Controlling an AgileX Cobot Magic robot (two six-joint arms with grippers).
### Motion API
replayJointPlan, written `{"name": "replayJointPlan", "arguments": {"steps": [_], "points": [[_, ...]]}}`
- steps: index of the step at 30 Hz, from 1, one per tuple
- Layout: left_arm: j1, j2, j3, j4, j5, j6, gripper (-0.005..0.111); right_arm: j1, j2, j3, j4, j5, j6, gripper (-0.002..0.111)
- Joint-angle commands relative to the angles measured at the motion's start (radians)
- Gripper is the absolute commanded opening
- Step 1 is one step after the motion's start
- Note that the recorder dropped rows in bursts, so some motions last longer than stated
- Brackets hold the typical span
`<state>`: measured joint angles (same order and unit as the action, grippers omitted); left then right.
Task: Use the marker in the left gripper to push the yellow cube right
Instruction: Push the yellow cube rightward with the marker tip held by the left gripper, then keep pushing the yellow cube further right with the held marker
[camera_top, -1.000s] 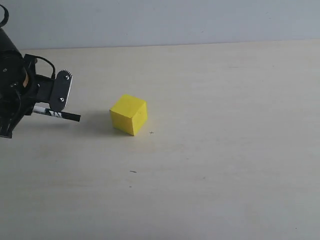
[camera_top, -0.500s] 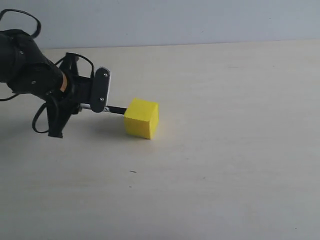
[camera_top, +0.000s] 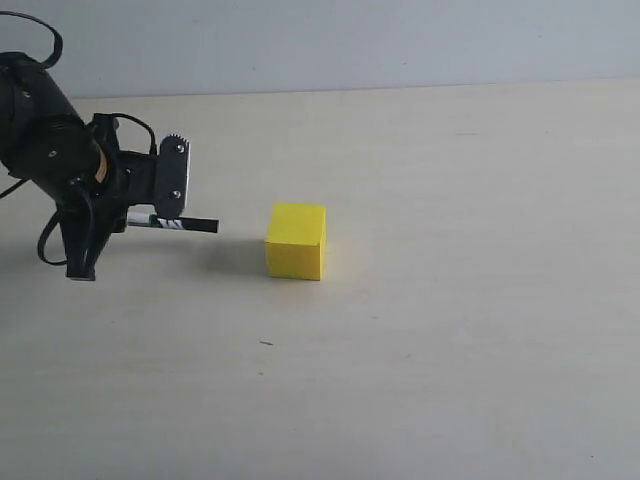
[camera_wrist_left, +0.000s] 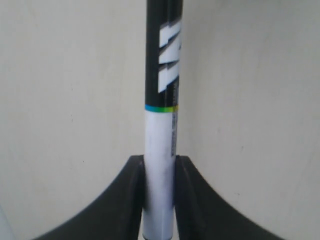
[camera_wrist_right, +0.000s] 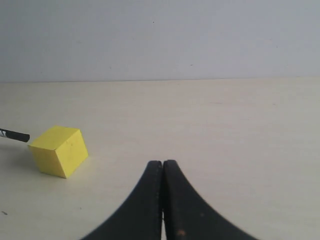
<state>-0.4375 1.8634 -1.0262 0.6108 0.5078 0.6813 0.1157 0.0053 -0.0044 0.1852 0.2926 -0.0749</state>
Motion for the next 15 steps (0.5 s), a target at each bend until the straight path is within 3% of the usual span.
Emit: {"name": "replayJointPlan", "arguments": {"steps": [1, 6, 15], "points": [[-0.078, -0.002, -0.006, -0.045, -0.070, -0.010, 0.000, 0.001, -0.005, 0.004, -0.001, -0.007, -0.003, 0.000], [-0.160, 0.000, -0.011, -0.066, -0.095, -0.010, 0.000, 0.001, -0.005, 0.004, -0.001, -0.007, -0.003, 0.000], [-0.099, -0.003, -0.011, -0.069, 0.035, -0.035, 0.000, 0.001, -0.005, 0.004, -0.001, -0.007, -0.003, 0.000]]}}
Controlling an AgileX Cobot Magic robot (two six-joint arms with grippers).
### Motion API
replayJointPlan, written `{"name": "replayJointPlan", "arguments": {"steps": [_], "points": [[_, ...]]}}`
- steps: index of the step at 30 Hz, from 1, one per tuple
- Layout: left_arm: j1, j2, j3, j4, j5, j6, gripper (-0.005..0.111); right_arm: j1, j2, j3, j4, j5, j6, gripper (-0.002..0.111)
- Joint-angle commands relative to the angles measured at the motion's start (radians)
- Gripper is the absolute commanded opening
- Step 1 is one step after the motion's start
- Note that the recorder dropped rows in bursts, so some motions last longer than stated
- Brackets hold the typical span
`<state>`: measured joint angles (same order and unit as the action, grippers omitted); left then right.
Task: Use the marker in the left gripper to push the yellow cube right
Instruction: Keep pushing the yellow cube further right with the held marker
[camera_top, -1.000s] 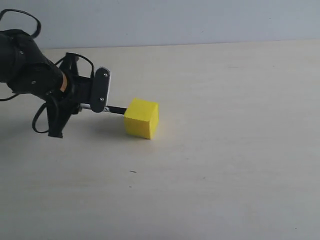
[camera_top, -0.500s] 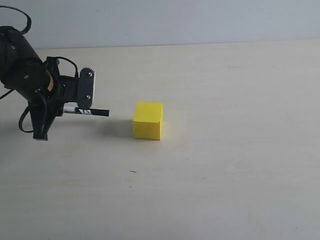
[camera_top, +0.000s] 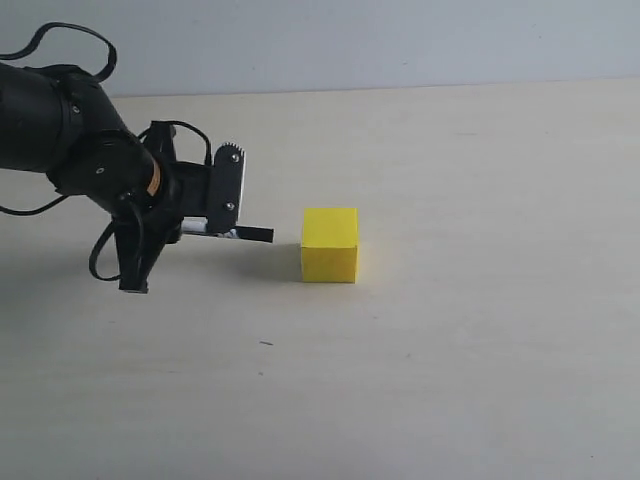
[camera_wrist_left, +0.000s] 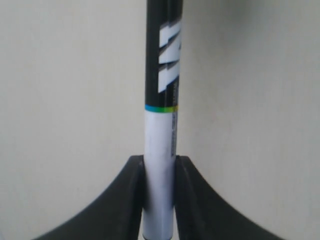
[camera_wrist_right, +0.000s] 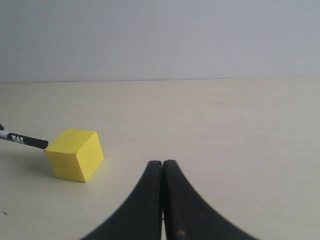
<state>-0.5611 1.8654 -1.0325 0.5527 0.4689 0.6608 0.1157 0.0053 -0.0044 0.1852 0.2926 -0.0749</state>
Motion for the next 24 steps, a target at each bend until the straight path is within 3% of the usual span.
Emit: {"name": "replayJointPlan", "arguments": {"steps": [1, 24], "points": [[0.027, -0.005, -0.005, -0.011, 0.084, -0.014, 0.000, 0.001, -0.005, 0.004, -0.001, -0.007, -0.003, 0.000], [0.027, -0.005, -0.005, 0.009, 0.018, -0.012, 0.000, 0.001, -0.005, 0.004, -0.001, -0.007, -0.003, 0.000]]}}
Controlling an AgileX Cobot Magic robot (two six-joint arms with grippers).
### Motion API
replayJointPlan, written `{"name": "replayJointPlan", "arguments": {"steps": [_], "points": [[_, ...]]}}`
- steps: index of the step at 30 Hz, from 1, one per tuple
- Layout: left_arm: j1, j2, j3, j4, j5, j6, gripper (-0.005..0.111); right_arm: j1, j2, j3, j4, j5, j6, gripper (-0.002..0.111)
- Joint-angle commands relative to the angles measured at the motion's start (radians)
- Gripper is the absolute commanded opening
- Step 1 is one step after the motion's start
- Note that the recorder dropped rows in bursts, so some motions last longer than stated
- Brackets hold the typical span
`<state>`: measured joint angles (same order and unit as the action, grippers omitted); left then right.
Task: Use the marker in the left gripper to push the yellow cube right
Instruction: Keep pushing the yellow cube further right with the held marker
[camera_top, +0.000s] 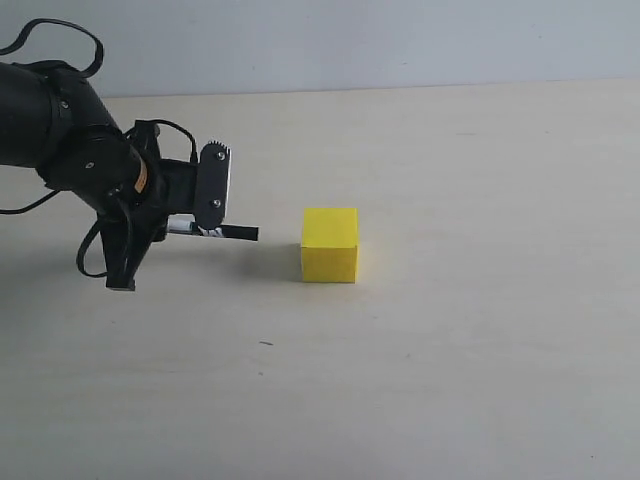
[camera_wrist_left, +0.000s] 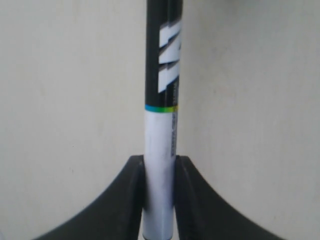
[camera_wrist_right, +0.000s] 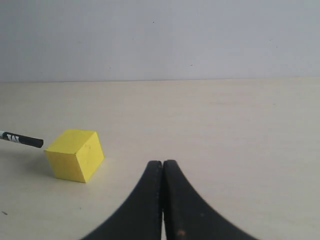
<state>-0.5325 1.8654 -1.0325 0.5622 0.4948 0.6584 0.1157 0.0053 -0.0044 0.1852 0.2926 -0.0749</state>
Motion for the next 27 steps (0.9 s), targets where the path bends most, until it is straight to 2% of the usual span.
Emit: {"name": "replayJointPlan", "arguments": {"steps": [1, 12, 16, 19, 22, 23, 25, 27], "points": [[-0.002, -0.005, -0.005, -0.002, 0.002, -0.017, 0.000, 0.001, -0.005, 0.004, -0.001, -0.007, -0.003, 0.000], [-0.002, -0.005, -0.005, -0.011, 0.112, -0.016, 0.000, 0.001, -0.005, 0.004, -0.001, -0.007, -0.003, 0.000], [-0.002, -0.005, -0.005, -0.054, 0.096, -0.016, 0.000, 0.001, -0.005, 0.004, -0.001, -0.007, -0.003, 0.000], [-0.029, -0.005, -0.005, -0.084, 0.018, -0.011, 0.000, 0.001, -0.005, 0.004, -0.001, -0.007, -0.003, 0.000], [-0.104, 0.025, -0.015, -0.142, -0.101, -0.011, 0.000, 0.001, -0.005, 0.004, -0.001, -0.007, -0.003, 0.000], [-0.137, 0.046, -0.027, -0.183, -0.100, 0.001, 0.000, 0.001, -0.005, 0.004, -0.001, -0.007, -0.003, 0.000], [-0.176, 0.067, -0.047, -0.143, -0.026, 0.038, 0.000, 0.001, -0.005, 0.004, -0.001, -0.007, -0.003, 0.000], [-0.160, 0.065, -0.049, -0.123, 0.002, 0.031, 0.000, 0.001, -0.005, 0.004, -0.001, -0.007, -0.003, 0.000]]}}
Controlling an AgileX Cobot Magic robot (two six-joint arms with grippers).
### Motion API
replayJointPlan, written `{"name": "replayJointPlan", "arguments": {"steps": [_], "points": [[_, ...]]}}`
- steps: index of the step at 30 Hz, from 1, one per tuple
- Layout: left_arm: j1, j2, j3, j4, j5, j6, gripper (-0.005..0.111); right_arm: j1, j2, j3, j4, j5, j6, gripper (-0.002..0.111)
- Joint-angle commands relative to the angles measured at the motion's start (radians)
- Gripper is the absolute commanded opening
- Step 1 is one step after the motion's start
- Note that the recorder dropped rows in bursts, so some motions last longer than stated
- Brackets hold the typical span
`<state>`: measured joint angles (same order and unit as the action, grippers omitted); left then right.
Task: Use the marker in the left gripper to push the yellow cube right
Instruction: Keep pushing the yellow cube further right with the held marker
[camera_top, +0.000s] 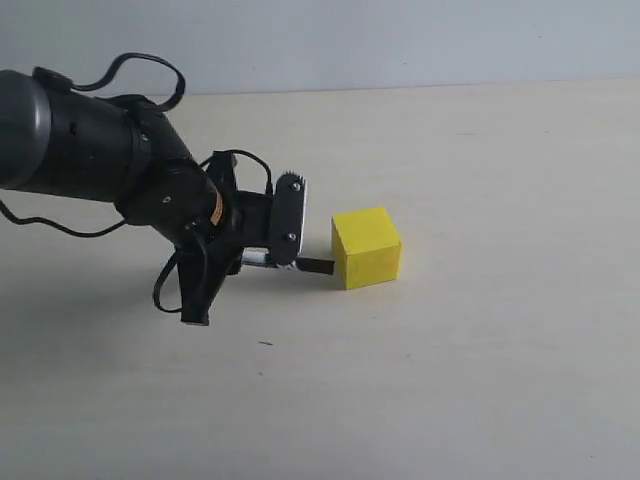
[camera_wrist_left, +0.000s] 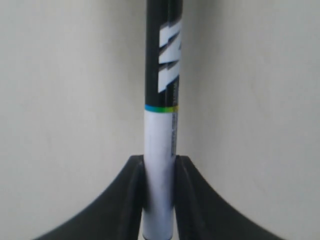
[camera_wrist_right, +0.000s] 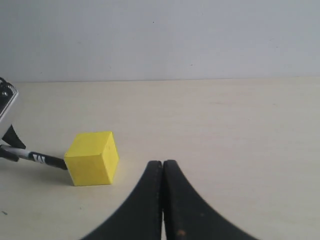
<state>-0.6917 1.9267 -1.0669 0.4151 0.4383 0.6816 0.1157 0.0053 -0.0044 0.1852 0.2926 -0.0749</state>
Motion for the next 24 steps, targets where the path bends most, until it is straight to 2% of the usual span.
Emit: {"name": "replayJointPlan", "arguments": {"steps": [1, 8, 11, 12, 13, 14, 16, 21, 24], "points": [[0.015, 0.000, -0.015, 0.033, 0.070, -0.010, 0.000, 0.001, -0.005, 0.004, -0.001, -0.007, -0.003, 0.000], [0.090, -0.008, -0.015, 0.052, 0.106, -0.115, 0.000, 0.001, -0.005, 0.004, -0.001, -0.007, -0.003, 0.000], [0.072, 0.012, -0.015, 0.007, -0.004, -0.118, 0.000, 0.001, -0.005, 0.004, -0.001, -0.007, -0.003, 0.000], [0.039, 0.034, -0.022, -0.031, -0.090, -0.118, 0.000, 0.001, -0.005, 0.004, -0.001, -0.007, -0.003, 0.000], [0.022, 0.044, -0.036, -0.040, -0.103, -0.118, 0.000, 0.001, -0.005, 0.004, -0.001, -0.007, -0.003, 0.000], [-0.027, 0.063, -0.068, -0.040, -0.091, -0.118, 0.000, 0.001, -0.005, 0.004, -0.001, -0.007, -0.003, 0.000], [-0.056, 0.070, -0.097, -0.026, -0.043, -0.113, 0.000, 0.001, -0.005, 0.004, -0.001, -0.007, -0.003, 0.000], [0.026, 0.059, -0.118, -0.006, 0.183, -0.117, 0.000, 0.001, -0.005, 0.004, -0.001, -0.007, -0.003, 0.000], [0.013, 0.059, -0.118, -0.030, 0.180, -0.117, 0.000, 0.001, -0.005, 0.004, -0.001, -0.007, -0.003, 0.000]]}}
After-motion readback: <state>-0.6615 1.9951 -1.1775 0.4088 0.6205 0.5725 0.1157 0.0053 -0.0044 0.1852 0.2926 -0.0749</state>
